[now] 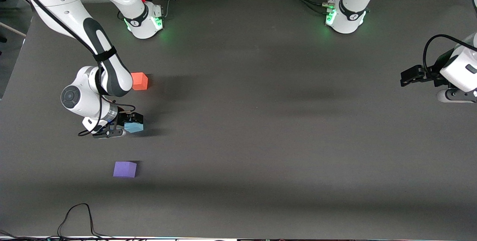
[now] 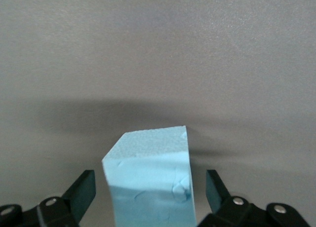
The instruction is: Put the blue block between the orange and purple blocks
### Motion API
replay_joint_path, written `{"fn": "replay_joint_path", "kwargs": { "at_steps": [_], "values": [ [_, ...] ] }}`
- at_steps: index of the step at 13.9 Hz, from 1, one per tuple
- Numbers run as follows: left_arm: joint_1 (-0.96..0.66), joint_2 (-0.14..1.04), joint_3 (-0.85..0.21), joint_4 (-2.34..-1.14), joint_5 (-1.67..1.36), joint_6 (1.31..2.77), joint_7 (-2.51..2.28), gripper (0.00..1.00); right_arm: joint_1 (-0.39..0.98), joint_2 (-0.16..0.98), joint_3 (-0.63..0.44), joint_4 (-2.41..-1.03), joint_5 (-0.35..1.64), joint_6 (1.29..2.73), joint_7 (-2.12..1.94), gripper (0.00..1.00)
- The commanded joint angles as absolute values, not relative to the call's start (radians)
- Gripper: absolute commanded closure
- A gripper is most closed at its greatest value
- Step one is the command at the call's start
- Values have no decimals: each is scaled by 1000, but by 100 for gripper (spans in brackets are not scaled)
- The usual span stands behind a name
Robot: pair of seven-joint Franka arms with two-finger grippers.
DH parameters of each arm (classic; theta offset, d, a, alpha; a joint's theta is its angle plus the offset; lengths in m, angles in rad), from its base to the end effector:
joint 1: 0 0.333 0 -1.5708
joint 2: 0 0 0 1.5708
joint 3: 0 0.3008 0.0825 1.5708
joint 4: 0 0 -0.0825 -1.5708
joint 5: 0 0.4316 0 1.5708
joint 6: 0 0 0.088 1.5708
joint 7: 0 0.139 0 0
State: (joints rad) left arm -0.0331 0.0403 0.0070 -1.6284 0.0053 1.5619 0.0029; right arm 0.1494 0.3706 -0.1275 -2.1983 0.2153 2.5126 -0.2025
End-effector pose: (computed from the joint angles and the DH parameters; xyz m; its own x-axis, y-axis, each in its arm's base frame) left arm 0.6046 -0.0151 0.5226 0.9939 -0.0288 -0.1066 -0.0295 -0.9996 -0.0053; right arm 0.5698 0.0100 0.1236 0.9976 0.0558 -0.0402 0.0525 -0.9953 -0.0809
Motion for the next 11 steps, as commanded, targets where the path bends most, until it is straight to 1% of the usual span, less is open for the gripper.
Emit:
{"fn": "replay_joint_path", "kwargs": {
  "at_steps": [1,3,5,6,8,11],
  "values": [
    [-44,25,15,-1644,-2,1560,9,0,160,253,-138,-2146,236,2334,-190,0],
    [-44,25,15,-1644,-2,1562,9,0,160,195,-140,-2047,223,2159,-192,0],
    [-44,25,15,-1644,-2,1562,9,0,163,134,-135,-1956,177,2019,-134,0],
    [-44,25,15,-1644,-2,1562,9,0,182,108,-132,-1916,131,1961,-102,0],
    [-44,25,15,-1644,-2,1563,9,0,236,63,-133,-1837,107,1854,-49,0],
    [-44,25,15,-1644,-2,1563,9,0,238,34,-124,-1699,113,1690,-9,0]
  ]
}}
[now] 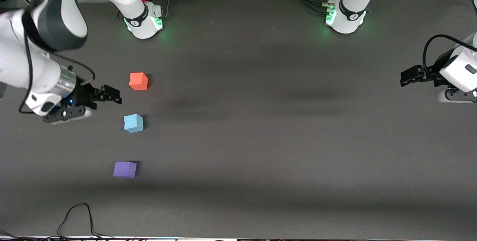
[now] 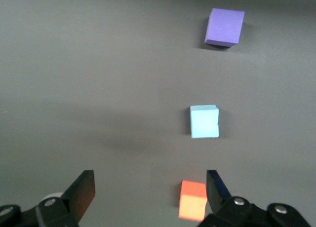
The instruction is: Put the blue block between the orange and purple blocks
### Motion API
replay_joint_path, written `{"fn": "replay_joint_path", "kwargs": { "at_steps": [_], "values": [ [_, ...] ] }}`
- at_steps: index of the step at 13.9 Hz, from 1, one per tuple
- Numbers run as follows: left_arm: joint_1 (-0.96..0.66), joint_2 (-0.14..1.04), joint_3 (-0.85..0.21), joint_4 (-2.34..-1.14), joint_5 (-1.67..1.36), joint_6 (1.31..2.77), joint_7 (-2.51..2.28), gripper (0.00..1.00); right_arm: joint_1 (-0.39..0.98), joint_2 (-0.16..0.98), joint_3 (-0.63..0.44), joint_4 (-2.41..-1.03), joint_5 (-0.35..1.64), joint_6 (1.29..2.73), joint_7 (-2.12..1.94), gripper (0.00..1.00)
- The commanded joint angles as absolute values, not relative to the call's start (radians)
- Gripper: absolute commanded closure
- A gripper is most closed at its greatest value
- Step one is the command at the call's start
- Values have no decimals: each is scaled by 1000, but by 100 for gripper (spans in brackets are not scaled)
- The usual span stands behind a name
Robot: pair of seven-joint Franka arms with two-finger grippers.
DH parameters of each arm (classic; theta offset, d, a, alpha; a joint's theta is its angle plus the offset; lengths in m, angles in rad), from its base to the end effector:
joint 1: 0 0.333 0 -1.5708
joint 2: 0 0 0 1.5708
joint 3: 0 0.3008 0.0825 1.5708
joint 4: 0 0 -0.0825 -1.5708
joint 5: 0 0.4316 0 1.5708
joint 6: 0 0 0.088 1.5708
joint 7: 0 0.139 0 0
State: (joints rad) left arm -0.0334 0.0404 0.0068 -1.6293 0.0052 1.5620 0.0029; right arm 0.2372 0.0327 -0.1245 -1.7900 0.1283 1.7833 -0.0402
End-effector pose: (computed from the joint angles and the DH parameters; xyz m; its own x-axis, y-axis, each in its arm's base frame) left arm 0.6046 -0.0154 0.5221 0.9938 -0.0293 -0.1075 -0.0300 -0.9995 -0.0051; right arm 0.6079 0.0845 0.4619 0.9915 0.1251 -0.0359 0.1199 -0.9853 -0.1214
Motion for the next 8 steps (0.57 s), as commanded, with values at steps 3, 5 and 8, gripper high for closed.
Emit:
{"fn": "replay_joint_path", "kwargs": {
  "at_steps": [3,5,8],
  "values": [
    [-44,25,15,-1644,-3,1563,9,0,238,29,-115,-1614,109,1583,-5,0],
    [-44,25,15,-1644,-2,1563,9,0,238,17,-118,-1611,107,1580,-6,0],
    [-44,26,15,-1644,-3,1563,9,0,238,18,-123,-1627,98,1601,-6,0]
  ]
}}
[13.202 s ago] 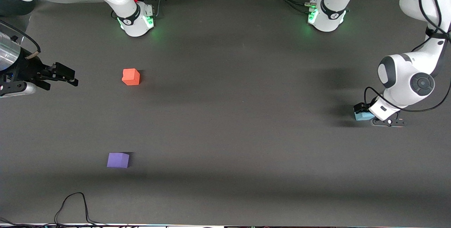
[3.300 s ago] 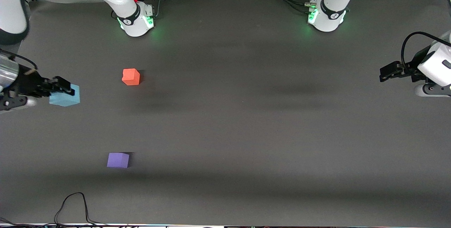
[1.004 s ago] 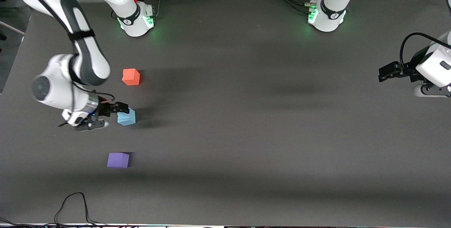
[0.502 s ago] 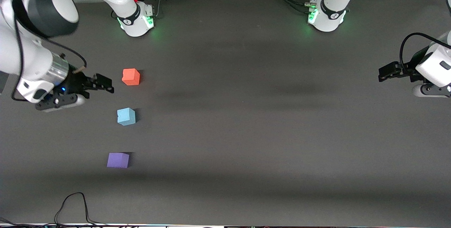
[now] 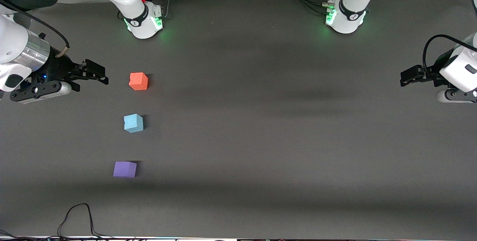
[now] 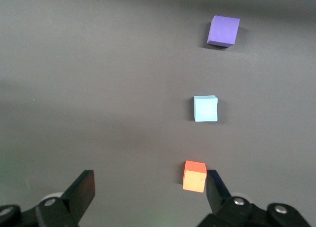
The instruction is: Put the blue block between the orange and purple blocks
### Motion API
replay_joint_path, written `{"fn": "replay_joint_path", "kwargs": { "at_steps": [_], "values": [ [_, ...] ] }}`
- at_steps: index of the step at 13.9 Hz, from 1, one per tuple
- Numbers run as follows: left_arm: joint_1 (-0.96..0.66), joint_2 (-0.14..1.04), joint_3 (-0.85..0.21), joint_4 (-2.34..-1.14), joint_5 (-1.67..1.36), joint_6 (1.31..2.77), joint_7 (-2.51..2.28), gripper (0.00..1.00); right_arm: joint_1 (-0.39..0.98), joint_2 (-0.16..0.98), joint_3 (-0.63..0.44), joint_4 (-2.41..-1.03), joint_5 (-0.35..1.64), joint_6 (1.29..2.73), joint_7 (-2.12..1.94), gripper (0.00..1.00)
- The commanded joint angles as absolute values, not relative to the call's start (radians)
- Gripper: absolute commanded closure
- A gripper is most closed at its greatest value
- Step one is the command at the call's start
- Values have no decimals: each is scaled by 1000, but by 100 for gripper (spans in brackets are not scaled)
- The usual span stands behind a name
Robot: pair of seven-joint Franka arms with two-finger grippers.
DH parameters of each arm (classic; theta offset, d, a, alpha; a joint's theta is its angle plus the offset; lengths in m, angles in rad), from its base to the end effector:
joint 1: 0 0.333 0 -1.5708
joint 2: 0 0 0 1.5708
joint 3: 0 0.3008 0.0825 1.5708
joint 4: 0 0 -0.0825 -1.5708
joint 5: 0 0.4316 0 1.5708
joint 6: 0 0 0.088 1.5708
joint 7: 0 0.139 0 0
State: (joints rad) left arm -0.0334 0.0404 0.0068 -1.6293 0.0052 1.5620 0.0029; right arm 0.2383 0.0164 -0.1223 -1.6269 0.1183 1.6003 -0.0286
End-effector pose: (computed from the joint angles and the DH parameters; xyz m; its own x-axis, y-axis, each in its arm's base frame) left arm 0.6046 -0.0154 0.5221 0.9938 -0.0293 -0.1075 -0.0300 -0.9995 -0.0051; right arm 0.5999 0.0865 0.5418 0.9893 0.1403 -0.0397 0.1348 -0.9839 -0.1169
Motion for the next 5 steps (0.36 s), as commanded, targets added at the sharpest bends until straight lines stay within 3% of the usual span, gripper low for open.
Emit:
{"fn": "replay_joint_path", "kwargs": {
  "at_steps": [1,5],
  "values": [
    [-44,26,15,-1644,-3,1563,9,0,236,18,-123,-1640,65,1611,-6,0],
    [-44,26,15,-1644,-2,1565,9,0,235,18,-129,-1652,49,1620,-5,0]
  ]
}}
